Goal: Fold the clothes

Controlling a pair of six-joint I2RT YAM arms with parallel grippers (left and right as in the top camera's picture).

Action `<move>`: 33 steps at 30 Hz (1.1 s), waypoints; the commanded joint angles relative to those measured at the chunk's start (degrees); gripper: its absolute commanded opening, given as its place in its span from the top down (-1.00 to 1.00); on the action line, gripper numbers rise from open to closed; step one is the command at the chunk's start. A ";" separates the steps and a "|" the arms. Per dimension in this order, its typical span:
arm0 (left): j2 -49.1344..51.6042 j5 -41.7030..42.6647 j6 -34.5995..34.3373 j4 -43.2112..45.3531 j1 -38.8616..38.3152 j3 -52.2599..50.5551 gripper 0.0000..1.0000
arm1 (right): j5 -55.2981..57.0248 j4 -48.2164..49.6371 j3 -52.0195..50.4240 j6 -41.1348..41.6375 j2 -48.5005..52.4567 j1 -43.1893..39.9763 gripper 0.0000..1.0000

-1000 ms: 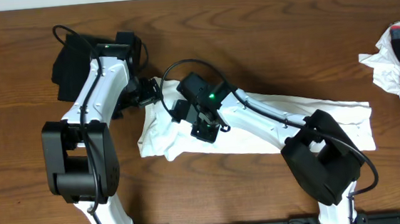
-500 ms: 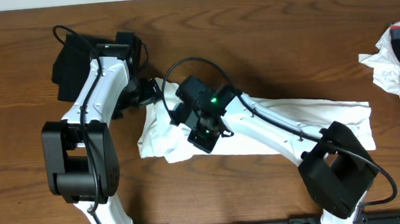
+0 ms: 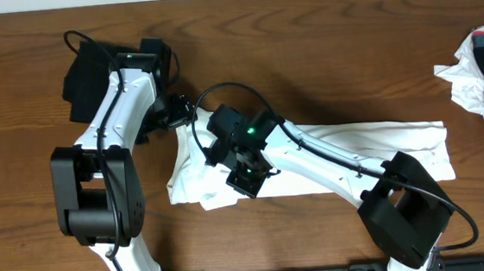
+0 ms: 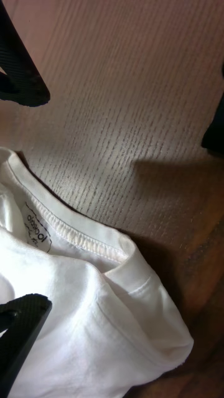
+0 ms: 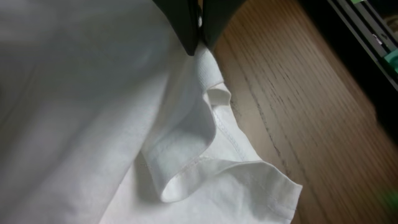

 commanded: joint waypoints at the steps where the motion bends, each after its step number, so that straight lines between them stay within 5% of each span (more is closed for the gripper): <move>1: 0.76 -0.07 0.07 -0.33 0.04 -0.39 -0.96 | 0.39 0.31 -1.29 0.79 -0.59 0.66 0.91; 6: 0.76 -0.07 0.07 -0.33 0.04 -0.39 -0.96 | 0.46 2.95 -4.85 0.83 -0.59 0.74 0.82; 12: 0.76 -0.07 0.07 -0.33 0.04 -0.39 -0.96 | 0.96 4.33 -6.36 0.70 -0.59 0.55 -0.04; 17: 0.76 -0.07 0.07 -0.33 0.04 -0.39 -0.96 | 0.90 3.32 -4.68 -0.98 -0.72 0.04 -0.16; 24: 0.76 -0.07 0.07 -0.33 0.04 -0.39 -0.96 | -4.15 2.95 0.57 -4.26 -3.72 1.11 -0.15; 26: 0.76 -0.07 0.07 -0.35 0.04 -0.39 -0.96 | -3.98 4.07 0.48 -4.20 -3.74 1.25 -0.01; 29: 0.76 -0.07 0.07 -0.33 0.04 -0.39 -0.96 | -3.98 6.23 -0.42 -4.13 -2.78 1.25 0.47; 33: 0.76 -0.07 0.07 -0.33 0.04 -0.39 -0.96 | -4.00 9.79 -2.14 -3.58 -1.16 1.27 0.59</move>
